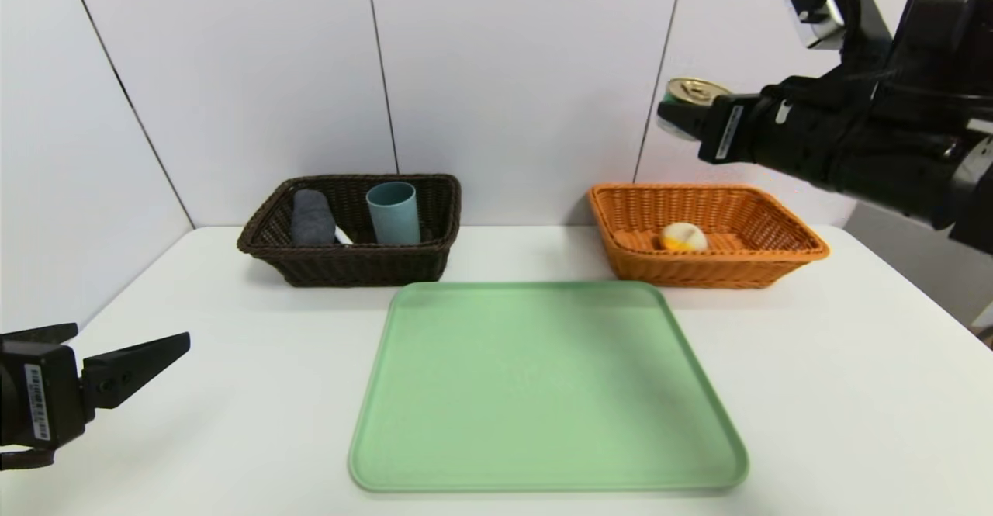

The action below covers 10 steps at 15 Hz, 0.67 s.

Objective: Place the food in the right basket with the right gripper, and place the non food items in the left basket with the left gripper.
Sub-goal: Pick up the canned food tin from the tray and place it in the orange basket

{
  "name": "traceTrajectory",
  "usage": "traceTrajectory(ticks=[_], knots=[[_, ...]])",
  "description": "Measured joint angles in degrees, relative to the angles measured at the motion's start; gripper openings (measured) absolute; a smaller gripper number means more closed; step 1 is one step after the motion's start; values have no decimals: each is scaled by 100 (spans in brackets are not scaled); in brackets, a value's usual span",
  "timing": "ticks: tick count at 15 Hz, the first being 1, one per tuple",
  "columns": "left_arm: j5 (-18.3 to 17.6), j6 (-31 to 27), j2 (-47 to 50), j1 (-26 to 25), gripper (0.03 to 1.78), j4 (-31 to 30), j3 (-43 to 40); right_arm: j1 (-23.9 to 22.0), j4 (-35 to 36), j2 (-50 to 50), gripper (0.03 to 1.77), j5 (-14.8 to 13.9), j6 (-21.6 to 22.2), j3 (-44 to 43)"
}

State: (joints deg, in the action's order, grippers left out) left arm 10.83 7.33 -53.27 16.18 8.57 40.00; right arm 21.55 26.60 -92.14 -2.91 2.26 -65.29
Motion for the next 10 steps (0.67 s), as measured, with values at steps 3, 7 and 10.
traceTrajectory(ticks=[3, 7, 10], knots=[[-9, 0, -30, 0, 169, -6, 0, -596, -1169, -188, 97, 179, 102, -667], [-11, -2, -66, 2, 169, -9, 0, -1079, -1958, -624, 97, 511, 608, -1117], [-11, -2, -100, 2, 169, -13, 13, -1293, -2043, -1025, 97, 627, 752, -1301]])
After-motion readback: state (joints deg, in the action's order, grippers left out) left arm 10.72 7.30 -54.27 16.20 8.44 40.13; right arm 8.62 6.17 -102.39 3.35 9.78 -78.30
